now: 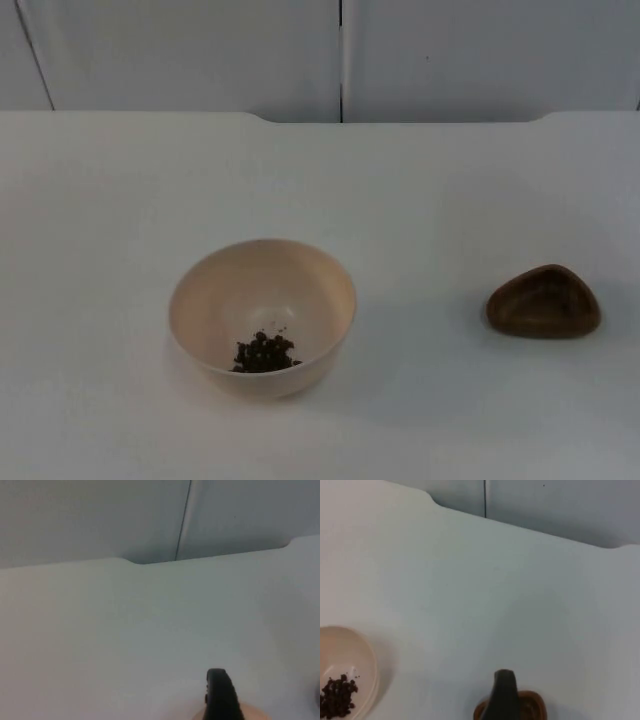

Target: Pick up the bowl with the left hand and pour the coffee beans from the cup into the bowl with the right hand.

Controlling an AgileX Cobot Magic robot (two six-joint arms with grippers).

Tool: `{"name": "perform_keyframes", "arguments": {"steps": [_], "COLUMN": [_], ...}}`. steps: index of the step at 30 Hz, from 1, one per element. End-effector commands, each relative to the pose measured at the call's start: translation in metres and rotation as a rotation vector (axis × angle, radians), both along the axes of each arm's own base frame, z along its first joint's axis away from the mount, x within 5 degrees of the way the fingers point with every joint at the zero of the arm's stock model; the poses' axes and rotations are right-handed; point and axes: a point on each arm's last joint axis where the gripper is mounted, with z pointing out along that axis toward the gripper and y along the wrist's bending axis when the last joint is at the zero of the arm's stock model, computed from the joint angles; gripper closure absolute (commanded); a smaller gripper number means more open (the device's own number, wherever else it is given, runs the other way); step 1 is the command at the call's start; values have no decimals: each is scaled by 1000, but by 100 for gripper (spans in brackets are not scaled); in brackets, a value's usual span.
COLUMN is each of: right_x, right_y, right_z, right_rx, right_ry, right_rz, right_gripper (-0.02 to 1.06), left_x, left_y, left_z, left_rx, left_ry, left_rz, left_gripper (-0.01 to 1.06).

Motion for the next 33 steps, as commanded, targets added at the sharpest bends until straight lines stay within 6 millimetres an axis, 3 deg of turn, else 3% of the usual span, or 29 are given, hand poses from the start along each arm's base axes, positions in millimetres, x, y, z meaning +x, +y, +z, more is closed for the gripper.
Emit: {"name": "perform_keyframes", "arguments": {"steps": [1, 9, 15, 20, 25, 33], "right_x": [-9, -43, -64, -84, -112, -139], "right_y": [-4, -19, -26, -36, -49, -62], "right_z": [4, 24, 32, 32, 17, -2], "right_rx": [2, 21, 48, 62, 76, 94], "right_ry": [-16, -98, -151, -191, -223, -259], "right_rz": [6, 33, 56, 59, 59, 59], "right_gripper": [39, 39, 39, 39, 39, 39], "left_x": [-8, -42, -63, -81, -107, -133], "left_y": [3, 19, 29, 37, 49, 62], "left_z": [5, 30, 37, 28, 5, -15], "left_rx": [22, 56, 47, 41, 36, 34], "left_ry": [-25, -154, -197, -224, -234, -241], "left_rz": [-16, -60, -65, -66, -67, -63], "left_gripper": [55, 55, 55, 55, 55, 55]}}
